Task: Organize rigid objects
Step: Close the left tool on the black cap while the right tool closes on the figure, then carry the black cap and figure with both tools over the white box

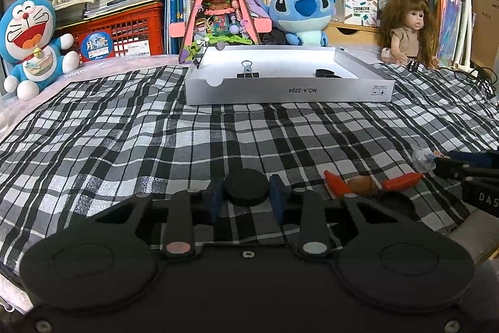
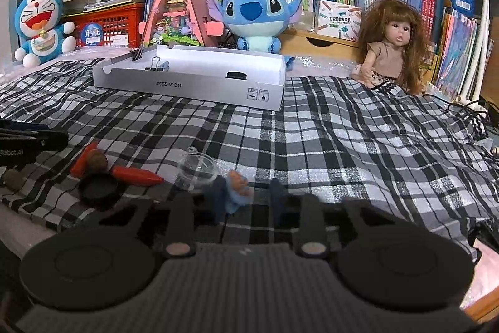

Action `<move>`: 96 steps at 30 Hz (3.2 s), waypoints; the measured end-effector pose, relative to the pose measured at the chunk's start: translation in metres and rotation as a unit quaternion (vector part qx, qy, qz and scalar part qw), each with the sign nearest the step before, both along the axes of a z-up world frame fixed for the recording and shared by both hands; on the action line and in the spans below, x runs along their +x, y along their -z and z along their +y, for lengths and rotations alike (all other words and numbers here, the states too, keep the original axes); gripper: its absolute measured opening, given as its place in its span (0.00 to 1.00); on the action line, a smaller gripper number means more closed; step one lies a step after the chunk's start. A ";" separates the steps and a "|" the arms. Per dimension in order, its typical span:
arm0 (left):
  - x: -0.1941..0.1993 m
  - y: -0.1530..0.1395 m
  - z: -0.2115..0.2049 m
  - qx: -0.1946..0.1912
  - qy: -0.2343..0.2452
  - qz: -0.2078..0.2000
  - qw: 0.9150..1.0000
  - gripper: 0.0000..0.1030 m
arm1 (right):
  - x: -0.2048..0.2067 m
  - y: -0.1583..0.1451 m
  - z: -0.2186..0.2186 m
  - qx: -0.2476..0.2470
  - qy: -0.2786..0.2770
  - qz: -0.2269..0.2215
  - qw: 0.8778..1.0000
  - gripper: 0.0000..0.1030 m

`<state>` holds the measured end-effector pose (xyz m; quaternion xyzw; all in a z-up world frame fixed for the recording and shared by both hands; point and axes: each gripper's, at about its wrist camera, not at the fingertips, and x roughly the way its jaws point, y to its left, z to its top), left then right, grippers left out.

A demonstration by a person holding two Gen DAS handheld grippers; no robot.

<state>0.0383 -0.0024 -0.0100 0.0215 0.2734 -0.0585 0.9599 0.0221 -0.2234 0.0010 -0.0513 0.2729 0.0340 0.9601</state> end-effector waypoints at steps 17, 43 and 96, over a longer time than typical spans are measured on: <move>0.008 -0.016 -0.001 -0.004 0.000 -0.010 1.000 0.28 | 0.009 -0.011 0.002 0.018 -0.006 0.004 1.000 0.20; 0.075 -0.065 -0.011 -0.017 0.009 0.002 1.000 0.28 | 0.069 -0.053 0.002 0.041 -0.014 -0.011 0.999 0.20; 0.337 -0.031 -0.029 -0.033 -0.036 0.129 0.990 0.28 | 0.320 -0.032 0.001 0.151 0.046 0.121 0.980 0.20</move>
